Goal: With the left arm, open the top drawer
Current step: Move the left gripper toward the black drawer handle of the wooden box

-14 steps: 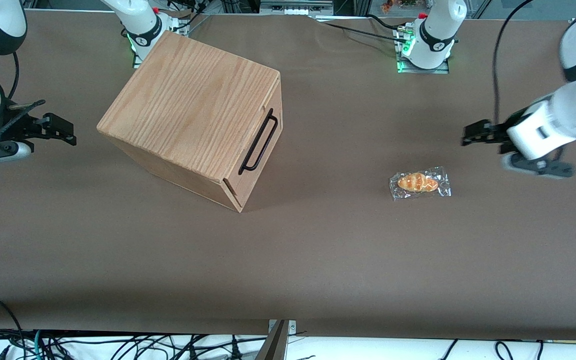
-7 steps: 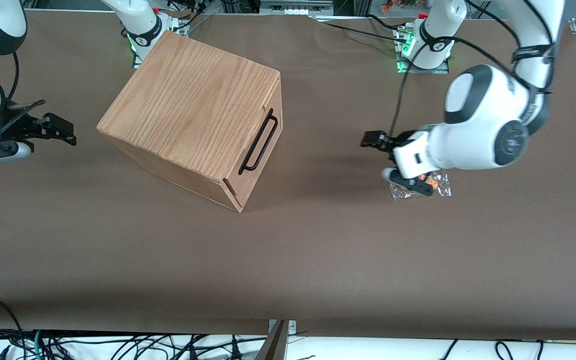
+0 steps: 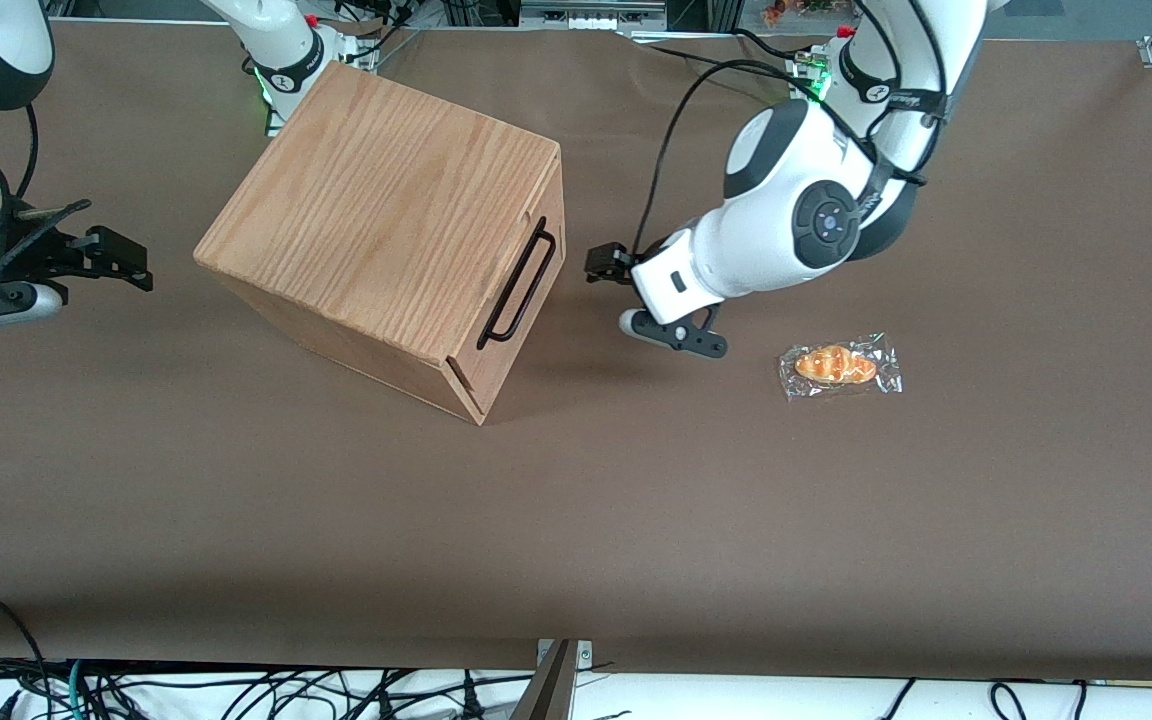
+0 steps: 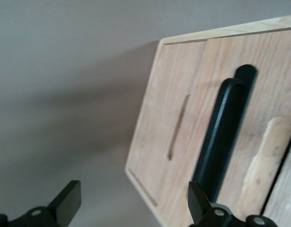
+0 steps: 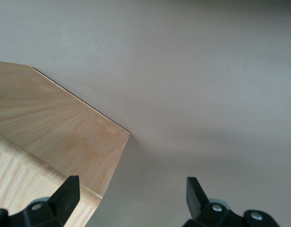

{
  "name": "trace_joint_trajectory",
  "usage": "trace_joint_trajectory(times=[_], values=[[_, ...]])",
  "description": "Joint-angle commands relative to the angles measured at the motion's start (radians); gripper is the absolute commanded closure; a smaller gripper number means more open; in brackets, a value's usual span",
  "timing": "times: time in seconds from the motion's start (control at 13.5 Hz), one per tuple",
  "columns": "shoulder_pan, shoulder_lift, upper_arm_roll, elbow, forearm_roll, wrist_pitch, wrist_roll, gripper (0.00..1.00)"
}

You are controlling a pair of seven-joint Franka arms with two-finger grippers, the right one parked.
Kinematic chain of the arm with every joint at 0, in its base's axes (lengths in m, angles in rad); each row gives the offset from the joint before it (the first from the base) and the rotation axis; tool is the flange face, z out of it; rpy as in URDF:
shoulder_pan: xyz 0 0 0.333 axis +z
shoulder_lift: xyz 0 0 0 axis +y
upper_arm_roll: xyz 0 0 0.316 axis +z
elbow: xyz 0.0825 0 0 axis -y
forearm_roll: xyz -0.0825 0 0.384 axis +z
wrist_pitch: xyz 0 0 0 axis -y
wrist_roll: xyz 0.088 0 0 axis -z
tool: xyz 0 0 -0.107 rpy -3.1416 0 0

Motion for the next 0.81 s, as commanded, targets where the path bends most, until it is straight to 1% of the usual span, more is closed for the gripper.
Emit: trace_joint_trajectory(times=[0.0, 0.15, 0.3, 0.44, 0.74], values=[[-0.045, 0.081, 0.014, 0.095, -0.03, 0.018, -0.047, 0.0], [-0.08, 0.099, 0.014, 0.095, -0.03, 0.064, -0.079, 0.0], [-0.1, 0.113, 0.013, 0.1, -0.031, 0.075, -0.084, 0.0], [-0.108, 0.115, 0.014, 0.098, -0.054, 0.075, -0.084, 0.0], [-0.125, 0.135, 0.014, 0.1, -0.057, 0.086, -0.084, 0.0]])
